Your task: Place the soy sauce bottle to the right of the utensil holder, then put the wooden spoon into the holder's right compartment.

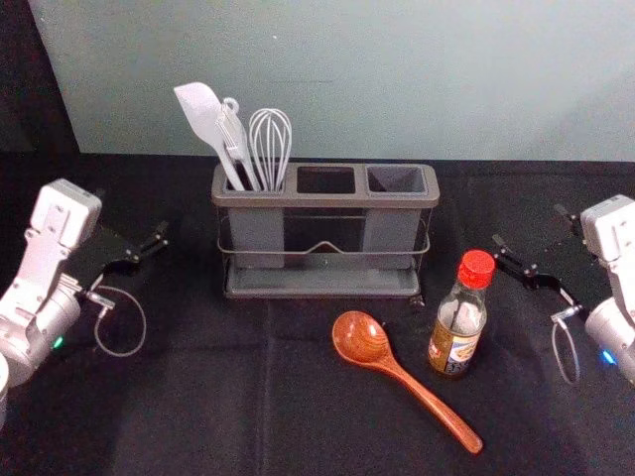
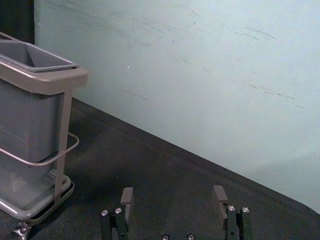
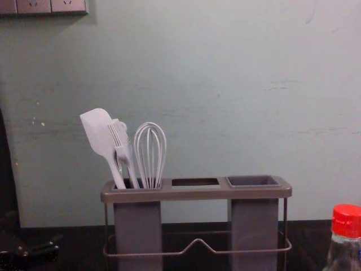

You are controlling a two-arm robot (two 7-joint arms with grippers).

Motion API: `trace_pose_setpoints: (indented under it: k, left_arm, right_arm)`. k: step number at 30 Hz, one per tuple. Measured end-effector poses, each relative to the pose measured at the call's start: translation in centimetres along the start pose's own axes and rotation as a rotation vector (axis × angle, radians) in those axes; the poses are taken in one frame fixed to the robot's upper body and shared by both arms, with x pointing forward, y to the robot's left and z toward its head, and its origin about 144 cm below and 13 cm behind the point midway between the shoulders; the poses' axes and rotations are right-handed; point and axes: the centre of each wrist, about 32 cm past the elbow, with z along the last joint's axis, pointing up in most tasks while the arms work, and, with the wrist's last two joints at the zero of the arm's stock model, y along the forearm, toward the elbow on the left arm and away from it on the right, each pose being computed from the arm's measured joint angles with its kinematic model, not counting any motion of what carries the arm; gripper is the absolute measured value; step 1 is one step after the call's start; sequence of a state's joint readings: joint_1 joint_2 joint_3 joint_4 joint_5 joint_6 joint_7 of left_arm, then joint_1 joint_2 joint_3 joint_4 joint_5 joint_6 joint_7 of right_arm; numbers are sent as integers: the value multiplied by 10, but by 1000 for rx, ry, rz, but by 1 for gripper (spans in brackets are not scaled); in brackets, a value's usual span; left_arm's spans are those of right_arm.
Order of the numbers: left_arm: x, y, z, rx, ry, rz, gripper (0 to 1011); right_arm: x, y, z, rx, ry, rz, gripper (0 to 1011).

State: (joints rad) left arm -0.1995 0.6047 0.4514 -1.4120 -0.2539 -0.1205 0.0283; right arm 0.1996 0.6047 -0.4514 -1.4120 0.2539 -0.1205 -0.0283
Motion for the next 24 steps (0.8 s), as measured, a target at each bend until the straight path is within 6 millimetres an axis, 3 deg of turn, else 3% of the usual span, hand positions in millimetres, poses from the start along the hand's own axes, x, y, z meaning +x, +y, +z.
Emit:
trace_pose_setpoints:
  k: [24]
  left_arm:
    - [0,0,0,0,0,0,1005]
  right_arm:
    - [0,0,0,0,0,0,1003]
